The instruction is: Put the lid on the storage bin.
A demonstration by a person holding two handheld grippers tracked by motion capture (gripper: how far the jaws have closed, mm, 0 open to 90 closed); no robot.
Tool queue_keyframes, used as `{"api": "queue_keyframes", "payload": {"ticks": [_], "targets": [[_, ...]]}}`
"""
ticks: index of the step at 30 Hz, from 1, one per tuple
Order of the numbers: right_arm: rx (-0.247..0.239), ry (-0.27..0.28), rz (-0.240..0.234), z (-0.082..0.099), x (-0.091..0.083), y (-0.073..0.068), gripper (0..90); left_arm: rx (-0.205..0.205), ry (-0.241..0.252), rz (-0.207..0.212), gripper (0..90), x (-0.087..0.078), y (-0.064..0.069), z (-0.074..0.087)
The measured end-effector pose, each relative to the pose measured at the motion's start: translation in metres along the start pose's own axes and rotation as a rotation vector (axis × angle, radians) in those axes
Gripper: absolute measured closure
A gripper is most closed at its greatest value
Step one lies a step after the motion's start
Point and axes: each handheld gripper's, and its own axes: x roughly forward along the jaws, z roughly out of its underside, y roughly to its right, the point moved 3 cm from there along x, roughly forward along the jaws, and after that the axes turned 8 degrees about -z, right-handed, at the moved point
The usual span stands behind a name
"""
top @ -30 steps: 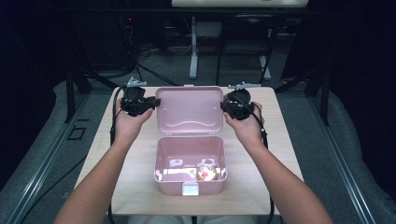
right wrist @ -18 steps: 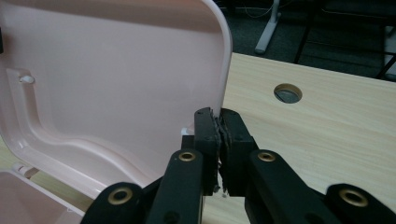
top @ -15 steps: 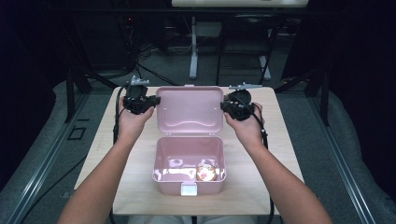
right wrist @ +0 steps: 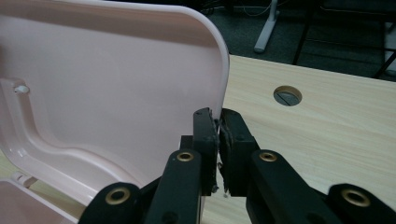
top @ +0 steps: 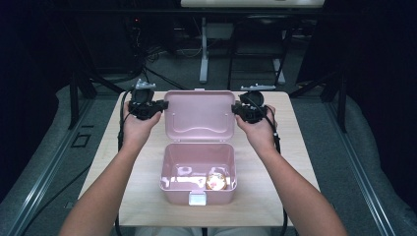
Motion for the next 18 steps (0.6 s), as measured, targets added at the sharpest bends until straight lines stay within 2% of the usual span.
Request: {"api": "queue_keyframes", "payload": {"ticks": [18], "targets": [[-0.014, 0.035, 0.007, -0.010, -0.005, -0.006, 86.5, 0.008, 0.045, -0.005, 83.9, -0.014, -0.003, -0.008]]}}
